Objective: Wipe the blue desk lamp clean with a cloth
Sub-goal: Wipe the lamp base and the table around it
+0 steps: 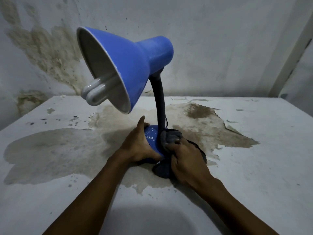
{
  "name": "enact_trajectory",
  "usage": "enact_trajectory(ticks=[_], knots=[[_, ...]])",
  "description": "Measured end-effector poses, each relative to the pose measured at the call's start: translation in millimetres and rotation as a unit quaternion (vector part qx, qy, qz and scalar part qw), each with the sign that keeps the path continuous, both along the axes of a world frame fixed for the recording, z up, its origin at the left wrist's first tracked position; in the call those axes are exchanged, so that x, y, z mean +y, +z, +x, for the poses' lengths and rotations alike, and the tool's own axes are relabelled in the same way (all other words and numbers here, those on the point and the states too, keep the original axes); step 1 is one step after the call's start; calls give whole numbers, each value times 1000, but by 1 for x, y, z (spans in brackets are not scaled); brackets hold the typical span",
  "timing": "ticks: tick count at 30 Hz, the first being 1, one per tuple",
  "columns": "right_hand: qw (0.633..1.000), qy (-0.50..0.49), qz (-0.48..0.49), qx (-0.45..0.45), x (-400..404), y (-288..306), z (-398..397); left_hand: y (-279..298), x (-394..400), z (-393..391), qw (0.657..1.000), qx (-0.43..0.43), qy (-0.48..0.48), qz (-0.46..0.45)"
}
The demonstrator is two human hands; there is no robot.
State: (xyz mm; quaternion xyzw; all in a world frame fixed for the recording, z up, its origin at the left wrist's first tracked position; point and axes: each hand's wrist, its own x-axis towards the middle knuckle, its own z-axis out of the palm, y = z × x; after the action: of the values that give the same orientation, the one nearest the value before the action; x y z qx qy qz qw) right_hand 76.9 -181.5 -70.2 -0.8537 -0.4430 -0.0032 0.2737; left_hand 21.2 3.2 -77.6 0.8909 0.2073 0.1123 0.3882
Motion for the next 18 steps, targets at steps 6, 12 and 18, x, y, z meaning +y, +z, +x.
enact_trajectory(ticks=[6,12,18], knots=[[997,14,25,78,3,3,22,-7,-10,-8,996,-66,28,62],[994,14,-31,103,34,4,53,-7,-1,-25,999,-30,-25,16],[998,16,-38,44,18,-4,26,-3,-1,-29,999,-32,2,40]])
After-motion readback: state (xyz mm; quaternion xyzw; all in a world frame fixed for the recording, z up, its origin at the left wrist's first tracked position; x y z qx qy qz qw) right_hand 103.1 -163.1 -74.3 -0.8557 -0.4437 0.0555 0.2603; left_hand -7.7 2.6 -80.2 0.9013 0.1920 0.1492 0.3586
